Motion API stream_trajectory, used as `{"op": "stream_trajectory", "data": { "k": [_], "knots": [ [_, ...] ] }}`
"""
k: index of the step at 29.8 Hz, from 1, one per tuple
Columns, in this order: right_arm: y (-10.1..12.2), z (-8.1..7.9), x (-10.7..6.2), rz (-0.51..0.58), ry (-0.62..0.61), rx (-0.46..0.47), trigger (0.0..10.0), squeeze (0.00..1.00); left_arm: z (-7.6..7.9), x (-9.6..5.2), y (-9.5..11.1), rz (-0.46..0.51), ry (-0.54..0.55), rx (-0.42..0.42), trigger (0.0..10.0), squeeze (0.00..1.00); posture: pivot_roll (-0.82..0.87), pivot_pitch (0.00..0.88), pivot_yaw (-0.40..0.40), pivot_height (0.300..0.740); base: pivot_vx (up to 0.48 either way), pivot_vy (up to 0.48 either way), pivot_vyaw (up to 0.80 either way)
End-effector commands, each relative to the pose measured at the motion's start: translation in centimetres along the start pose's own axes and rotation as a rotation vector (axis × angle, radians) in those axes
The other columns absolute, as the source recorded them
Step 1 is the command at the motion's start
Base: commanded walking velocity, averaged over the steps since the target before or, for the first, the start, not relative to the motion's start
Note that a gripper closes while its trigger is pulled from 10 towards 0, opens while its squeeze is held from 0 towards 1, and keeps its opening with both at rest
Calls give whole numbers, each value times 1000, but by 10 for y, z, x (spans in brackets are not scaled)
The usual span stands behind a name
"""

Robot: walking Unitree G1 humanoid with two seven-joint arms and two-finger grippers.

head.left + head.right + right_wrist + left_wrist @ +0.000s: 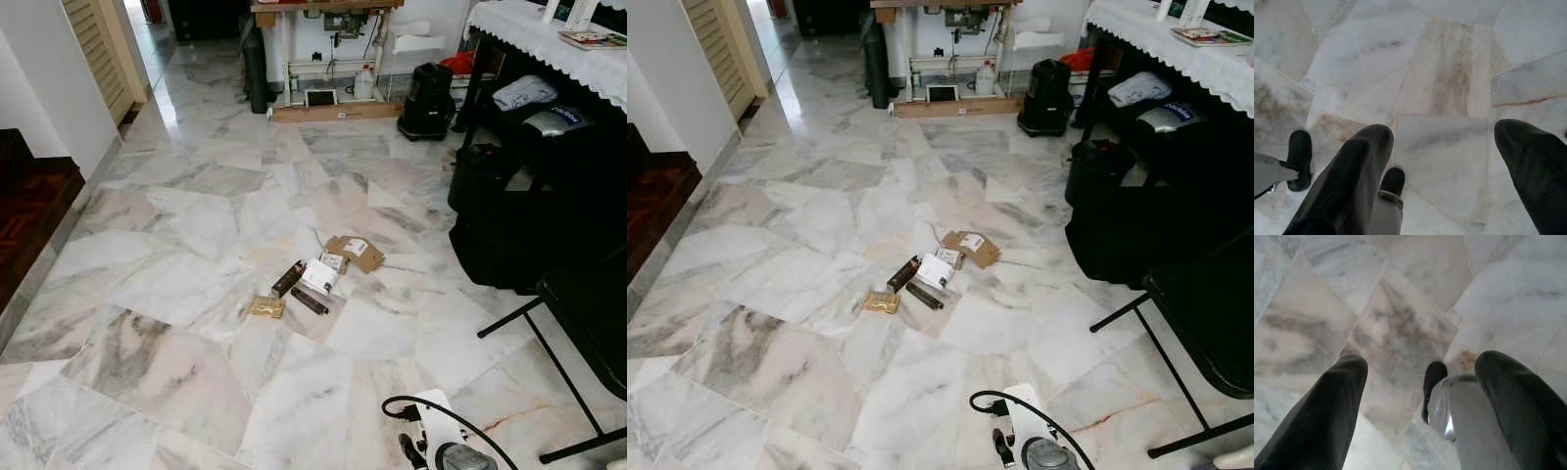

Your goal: Sweep floor

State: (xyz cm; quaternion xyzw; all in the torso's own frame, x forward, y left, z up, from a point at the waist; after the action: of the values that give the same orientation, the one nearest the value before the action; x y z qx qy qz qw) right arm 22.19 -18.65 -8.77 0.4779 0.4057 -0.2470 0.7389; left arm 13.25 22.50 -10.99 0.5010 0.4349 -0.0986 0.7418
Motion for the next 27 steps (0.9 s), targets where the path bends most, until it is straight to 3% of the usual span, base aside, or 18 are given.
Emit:
{"op": "stream_trajectory", "data": {
  "k": [1,6,7,9,10,11,15,21,27],
  "knots": [
    [7,0,1,23,-4,16,10000,0,-2,0,3,18,-2,-3,10000,0,-178,0,17,740,0,0,0],
    [5,-3,1,18,0,13,10000,0,2,0,20,136,-49,4,10000,0,-200,0,25,740,0,0,0],
    [3,-3,0,14,-2,17,10000,0,10,0,26,169,-101,39,10000,0,-191,0,26,740,0,0,0],
    [1,-2,0,8,-6,20,10000,0,19,1,27,163,-153,93,10000,0,-189,0,27,740,0,0,0],
    [-2,-2,0,1,-12,26,10000,0,30,2,21,115,-220,186,10000,0,-189,0,32,740,0,0,0],
    [-2,-2,0,1,-12,26,10000,0,30,2,21,115,-220,186,10000,0,-189,0,32,740,0,0,0],
    [-8,-4,-1,-23,-9,13,10000,0,37,0,6,35,-286,325,10000,0,-198,0,41,740,0,0,0],
    [-25,-1,-3,-89,-43,8,10000,0,27,-1,1,12,-238,319,10000,0,-200,0,46,740,0,0,0],
    [-25,-1,-3,-79,-53,43,10000,0,26,-1,1,12,-221,320,10000,0,-198,0,47,740,0,0,0]
  ]
}}
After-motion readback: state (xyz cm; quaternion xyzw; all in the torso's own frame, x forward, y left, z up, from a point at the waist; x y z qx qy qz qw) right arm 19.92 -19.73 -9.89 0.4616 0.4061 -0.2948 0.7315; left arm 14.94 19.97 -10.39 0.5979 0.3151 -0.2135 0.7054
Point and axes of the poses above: a point about 5 cm out from each wrist's last joint towards the gripper, its own x axis pointing out of the wrist towards the gripper, its own y axis along the axis of the wrist's last joint, z = x × y, the point moved 2 cm from there along x, pointing out of the wrist towards the gripper, and after that the axes turned 13 degrees about -x, right-handed, at the moved point
